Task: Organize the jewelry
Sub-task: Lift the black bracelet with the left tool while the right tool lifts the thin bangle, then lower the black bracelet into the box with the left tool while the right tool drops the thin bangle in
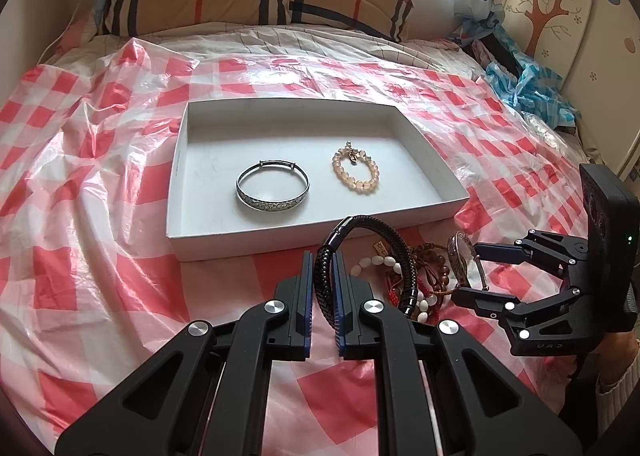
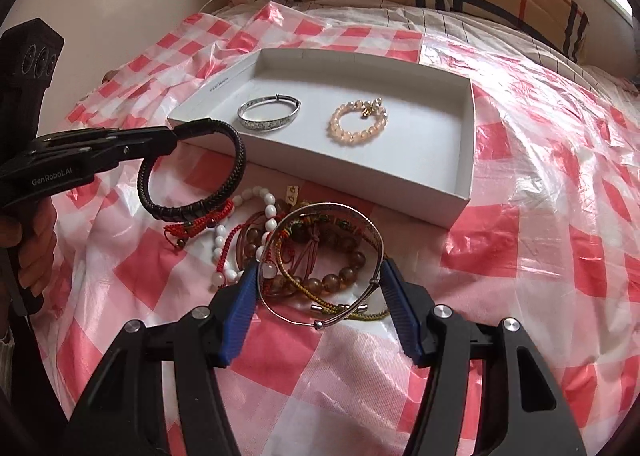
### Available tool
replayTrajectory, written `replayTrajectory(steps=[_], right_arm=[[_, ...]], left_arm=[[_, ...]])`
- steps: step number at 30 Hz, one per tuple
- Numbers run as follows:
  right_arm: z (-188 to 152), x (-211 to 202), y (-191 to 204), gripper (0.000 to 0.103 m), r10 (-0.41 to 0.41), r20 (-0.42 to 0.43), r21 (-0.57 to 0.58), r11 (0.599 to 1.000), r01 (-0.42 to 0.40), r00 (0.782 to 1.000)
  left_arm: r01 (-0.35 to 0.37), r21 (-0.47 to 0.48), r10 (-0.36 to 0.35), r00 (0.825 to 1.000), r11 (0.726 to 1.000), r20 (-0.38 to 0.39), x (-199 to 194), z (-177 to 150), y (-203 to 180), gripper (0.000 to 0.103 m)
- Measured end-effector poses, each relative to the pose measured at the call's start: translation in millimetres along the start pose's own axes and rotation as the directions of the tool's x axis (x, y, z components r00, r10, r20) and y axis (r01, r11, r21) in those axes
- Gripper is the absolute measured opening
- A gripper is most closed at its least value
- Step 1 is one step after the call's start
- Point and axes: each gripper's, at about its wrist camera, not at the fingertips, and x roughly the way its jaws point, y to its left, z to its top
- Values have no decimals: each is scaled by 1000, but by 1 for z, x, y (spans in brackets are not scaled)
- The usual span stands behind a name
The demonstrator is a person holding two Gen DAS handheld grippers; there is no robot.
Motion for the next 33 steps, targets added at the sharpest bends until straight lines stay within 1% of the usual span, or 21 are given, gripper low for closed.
replayTrajectory(steps=[5, 8, 11, 16, 24, 31, 32, 33], right_arm=[[13, -6, 3, 59, -28, 78, 11, 1000, 27, 997], [27, -7, 4, 59, -49, 139, 43, 998, 44, 989], [39, -4, 3, 59, -76, 172, 61, 996, 66, 982], [57, 7, 2, 59, -91, 187, 66, 995, 80, 978], [81, 32, 2, 59, -115, 191, 60, 993, 105, 975], [82, 45, -1, 60, -143, 165, 51, 989, 136, 976], [82, 47, -2, 60, -151, 162, 53, 988, 144, 975], [81, 48, -3, 67, -164, 157, 54, 986, 157, 974]], left_arm=[[0, -28, 1, 1000, 1000, 27, 0, 5, 2, 8], [-3, -60, 7, 998, 998, 61, 0, 11, 4, 8], [-8, -95, 15, 997, 995, 79, 2, 15, 8, 8], [-24, -139, 36, 996, 990, 84, 8, 24, 16, 8], [-34, -136, 48, 994, 990, 97, 26, 48, 18, 8], [-56, -153, 70, 994, 987, 88, 40, 52, 24, 8], [-61, -155, 75, 994, 986, 84, 42, 52, 25, 8], [-65, -155, 78, 994, 986, 79, 45, 51, 26, 8]])
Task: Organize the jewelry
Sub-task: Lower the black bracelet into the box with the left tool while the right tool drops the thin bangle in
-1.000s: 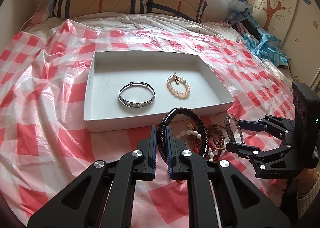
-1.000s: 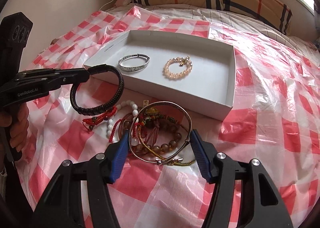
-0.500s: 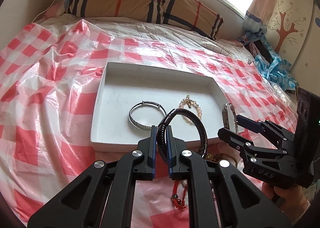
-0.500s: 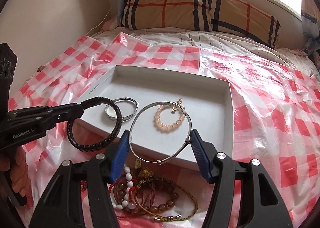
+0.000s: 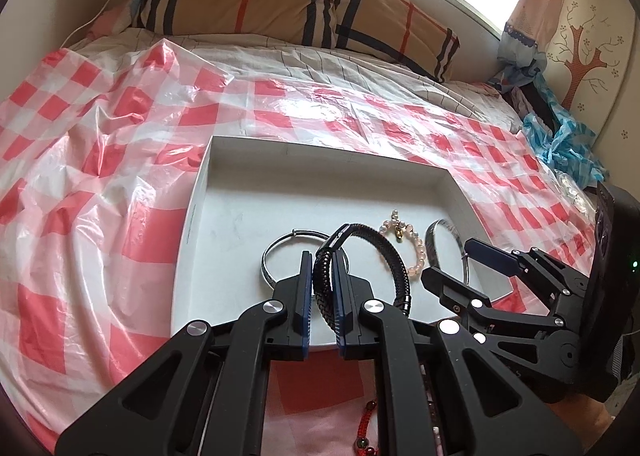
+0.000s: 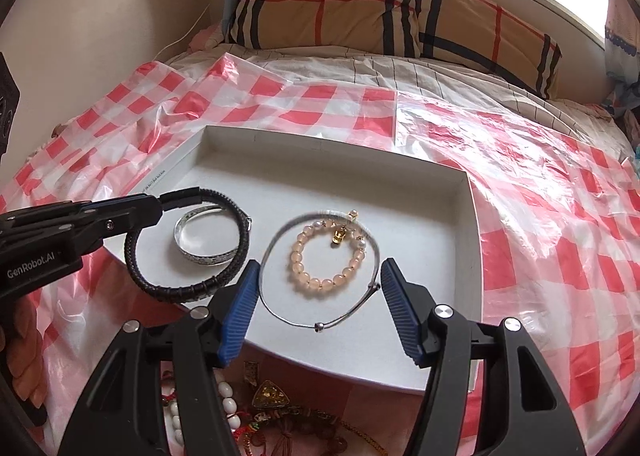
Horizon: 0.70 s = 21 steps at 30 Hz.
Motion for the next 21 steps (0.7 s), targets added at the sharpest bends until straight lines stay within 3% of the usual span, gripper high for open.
replayTrajectory(steps=[9, 13, 21], right_arm=[[-4, -3, -4, 77, -27, 1, -9, 1000, 27, 1000], [-5, -3, -4, 79, -32, -2, -15, 999, 32, 999], [-6, -3, -4, 81, -37, -7, -22, 999, 37, 999]], left_arm=[[-58, 58, 58, 998, 997, -3, -1, -5, -9, 12], [-77, 75, 78, 997, 994, 0, -4, -8, -11, 27], [-90, 97, 90, 996, 991, -2, -5, -12, -15, 39]])
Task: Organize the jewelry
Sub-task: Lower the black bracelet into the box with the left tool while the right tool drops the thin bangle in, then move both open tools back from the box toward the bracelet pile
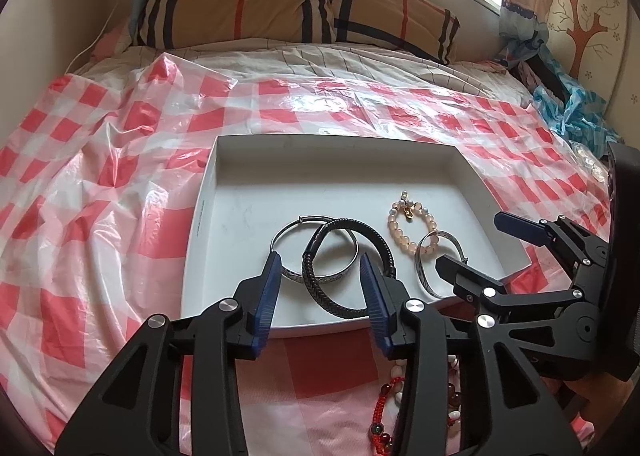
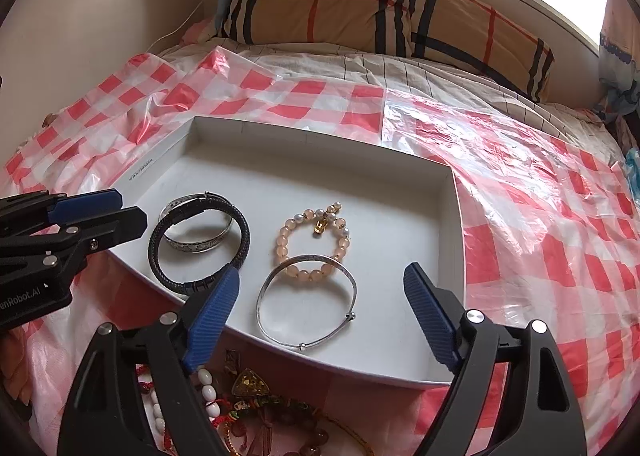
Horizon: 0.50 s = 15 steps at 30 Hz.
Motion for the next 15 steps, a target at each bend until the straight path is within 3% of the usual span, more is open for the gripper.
replayTrajectory(steps=[9, 15], right_arm=[[-1, -3, -6, 82, -25, 3, 1, 1000, 25, 1000], [-1, -16, -30, 82, -65, -2, 67, 996, 65, 998]], left_arm=[[-8, 1, 8, 1000, 1000, 2, -4, -2, 2, 43], [-11, 1, 11, 1000, 1000, -5, -18, -11, 7, 45]])
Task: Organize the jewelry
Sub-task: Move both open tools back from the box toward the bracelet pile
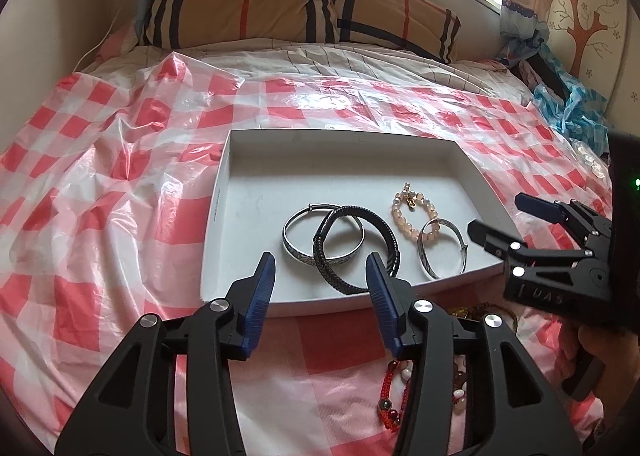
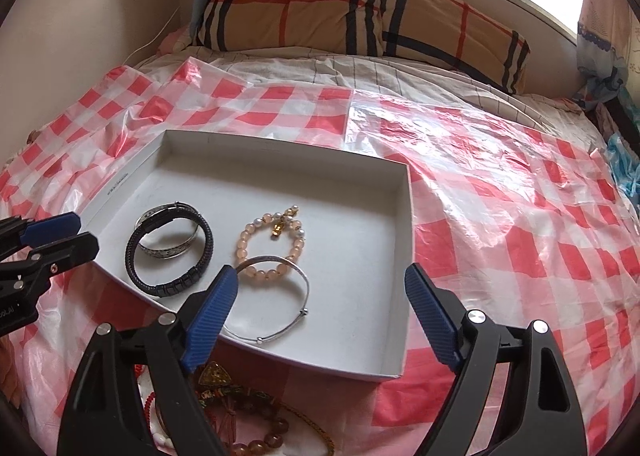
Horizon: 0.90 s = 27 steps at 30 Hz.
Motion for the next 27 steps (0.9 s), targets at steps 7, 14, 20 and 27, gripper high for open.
replayTrajectory(steps=[7, 14, 20, 27], right_arm=[[-24, -20, -13, 82, 12, -126, 37, 999, -7, 992], [-74, -28, 5, 82, -48, -243, -69, 997, 32, 969], [-75, -29, -11, 82, -46, -239, -12, 999, 45, 970], [-76, -18, -9, 82, -124, -257, -72, 991, 109, 959]], left_arm=[[28, 1, -28, 999, 1000, -32, -17, -19, 0, 46], [66, 137, -49, 991, 988, -126, -17, -54, -23, 47], [99, 267, -55, 984, 958, -168, -11, -66, -47, 52], [32, 288, 21, 984, 957, -179, -3, -69, -46, 52]])
